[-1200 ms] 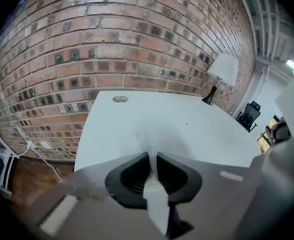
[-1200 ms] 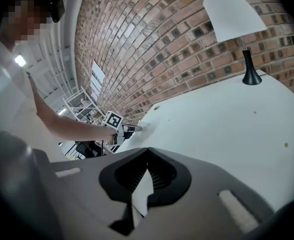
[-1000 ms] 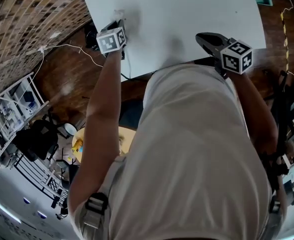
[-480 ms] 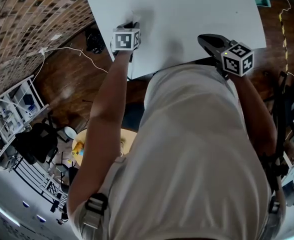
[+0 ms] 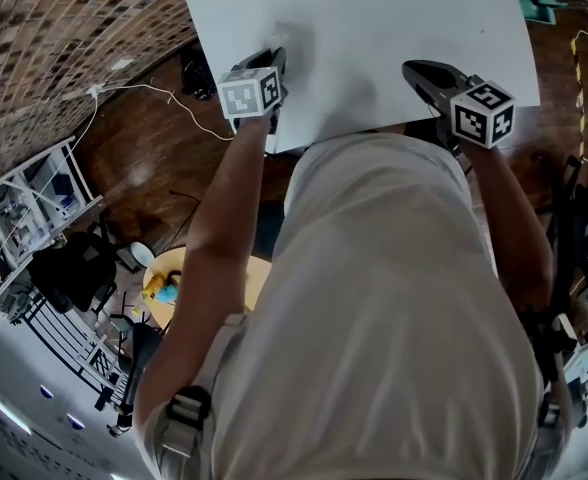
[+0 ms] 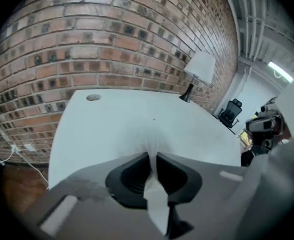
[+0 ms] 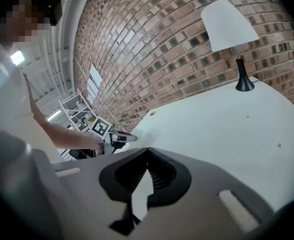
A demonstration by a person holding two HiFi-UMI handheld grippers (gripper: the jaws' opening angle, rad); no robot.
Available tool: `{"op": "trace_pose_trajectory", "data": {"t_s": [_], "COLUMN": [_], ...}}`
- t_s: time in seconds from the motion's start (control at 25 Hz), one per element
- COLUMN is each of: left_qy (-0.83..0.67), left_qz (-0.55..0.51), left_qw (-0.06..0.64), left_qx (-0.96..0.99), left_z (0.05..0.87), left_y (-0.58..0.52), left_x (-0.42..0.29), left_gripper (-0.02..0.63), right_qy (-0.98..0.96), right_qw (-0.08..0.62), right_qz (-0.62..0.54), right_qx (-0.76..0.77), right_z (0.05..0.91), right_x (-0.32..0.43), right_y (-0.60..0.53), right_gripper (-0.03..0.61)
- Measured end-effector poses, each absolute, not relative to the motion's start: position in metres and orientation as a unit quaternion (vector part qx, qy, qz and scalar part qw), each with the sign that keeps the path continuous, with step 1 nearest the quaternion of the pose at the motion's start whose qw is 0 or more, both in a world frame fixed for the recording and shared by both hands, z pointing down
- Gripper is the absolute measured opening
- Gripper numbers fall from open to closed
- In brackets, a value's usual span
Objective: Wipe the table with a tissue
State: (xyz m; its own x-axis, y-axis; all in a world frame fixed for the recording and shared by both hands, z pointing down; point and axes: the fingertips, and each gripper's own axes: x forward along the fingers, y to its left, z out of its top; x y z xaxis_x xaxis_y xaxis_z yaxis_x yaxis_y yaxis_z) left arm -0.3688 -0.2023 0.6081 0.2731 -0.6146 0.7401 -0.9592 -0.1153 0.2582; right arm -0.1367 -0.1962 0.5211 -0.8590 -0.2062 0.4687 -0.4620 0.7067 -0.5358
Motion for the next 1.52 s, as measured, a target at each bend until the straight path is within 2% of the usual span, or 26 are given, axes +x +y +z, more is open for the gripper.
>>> {"op": "trace_pose_trajectory", "data": {"t_s": [0.12, 0.28, 0.44, 0.76, 0.96, 1.16, 1.32, 1.52], "left_qy": [-0.599, -0.600, -0.608, -0.600, -0.610, -0.634, -0.623, -0.595], "left_qz": [0.208, 0.166, 0.221, 0.223, 0.237, 0.269, 0.352, 0.403], "left_qw": [0.371, 0.389, 0.369, 0.346, 0.339, 0.316, 0.274, 0.265], "left_qx": [0.679, 0.679, 0.667, 0.686, 0.676, 0.653, 0.643, 0.643], "left_z": [0.606, 0.608, 0.612, 0.607, 0.621, 0.636, 0.630, 0.632], "left_y": [-0.210, -0.224, -0.236, -0.276, -0.312, -0.342, -0.354, -0.355], "left_x": [-0.397, -0.391, -0.375, -0.340, -0.363, -0.400, -0.391, -0.373], "left_gripper": [0.041, 0.043, 0.043, 0.044, 0.046, 0.046, 0.046, 0.040], "right_qy": [-0.906, -0.903, -0.900, -0.907, -0.905, -0.902, -0.904, -0.907], "right_qw": [0.186, 0.188, 0.196, 0.204, 0.218, 0.238, 0.242, 0.234], "right_qz": [0.338, 0.349, 0.350, 0.325, 0.312, 0.307, 0.306, 0.303], "right_qx": [0.177, 0.167, 0.169, 0.172, 0.190, 0.189, 0.177, 0.177], "right_z": [0.523, 0.531, 0.537, 0.532, 0.529, 0.539, 0.535, 0.526], "right_x": [-0.136, -0.124, -0.105, -0.069, -0.069, -0.072, -0.058, -0.043], "right_y": [-0.199, -0.195, -0.199, -0.213, -0.225, -0.226, -0.220, -0.220], "right_gripper": [0.008, 0.008, 0.008, 0.008, 0.008, 0.008, 0.008, 0.008]}}
